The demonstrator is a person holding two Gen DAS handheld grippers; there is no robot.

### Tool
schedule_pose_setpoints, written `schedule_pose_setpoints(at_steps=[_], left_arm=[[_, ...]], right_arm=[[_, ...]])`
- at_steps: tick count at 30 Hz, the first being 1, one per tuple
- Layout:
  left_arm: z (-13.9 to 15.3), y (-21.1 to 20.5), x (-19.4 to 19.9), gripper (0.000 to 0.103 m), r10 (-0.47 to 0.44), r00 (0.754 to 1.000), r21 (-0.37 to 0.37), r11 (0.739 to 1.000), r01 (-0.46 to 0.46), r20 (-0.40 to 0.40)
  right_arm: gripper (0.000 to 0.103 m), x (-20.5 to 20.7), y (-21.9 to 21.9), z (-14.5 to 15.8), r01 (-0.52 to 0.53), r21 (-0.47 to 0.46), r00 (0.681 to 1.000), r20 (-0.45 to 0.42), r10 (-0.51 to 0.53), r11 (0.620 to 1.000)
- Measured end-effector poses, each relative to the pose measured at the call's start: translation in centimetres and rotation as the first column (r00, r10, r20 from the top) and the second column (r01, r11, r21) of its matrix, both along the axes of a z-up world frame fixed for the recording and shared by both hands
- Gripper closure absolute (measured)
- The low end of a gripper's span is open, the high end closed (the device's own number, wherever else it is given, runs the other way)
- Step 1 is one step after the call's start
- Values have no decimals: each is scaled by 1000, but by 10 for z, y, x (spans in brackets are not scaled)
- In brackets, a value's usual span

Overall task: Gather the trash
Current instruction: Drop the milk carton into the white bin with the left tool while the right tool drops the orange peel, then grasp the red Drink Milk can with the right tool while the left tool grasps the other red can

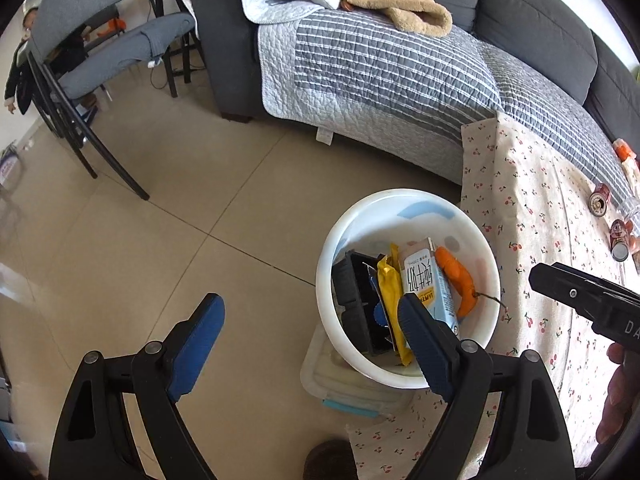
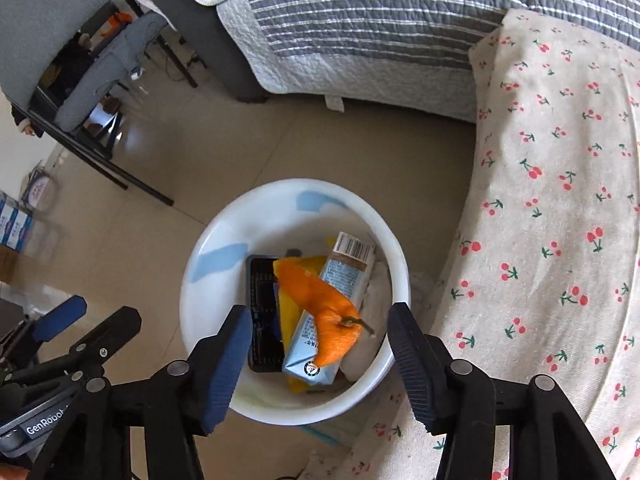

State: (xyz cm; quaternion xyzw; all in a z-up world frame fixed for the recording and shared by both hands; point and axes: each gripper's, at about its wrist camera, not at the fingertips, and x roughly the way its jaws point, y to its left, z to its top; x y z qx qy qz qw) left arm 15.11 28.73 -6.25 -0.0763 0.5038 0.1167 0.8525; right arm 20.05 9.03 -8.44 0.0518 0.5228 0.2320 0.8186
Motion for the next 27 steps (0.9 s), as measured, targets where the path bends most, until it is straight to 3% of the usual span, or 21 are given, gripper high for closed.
schedule_pose_setpoints(at_steps=[13, 27], left_arm=[[11, -44, 8, 13, -75, 997, 11, 997, 75, 20], [28, -135, 31, 11, -180, 983, 32, 983, 179, 34]], right_arm=[[38, -22, -96, 17, 102, -100, 994, 45, -98, 990], [29, -47, -230, 27, 268, -169, 963, 59, -262, 948]])
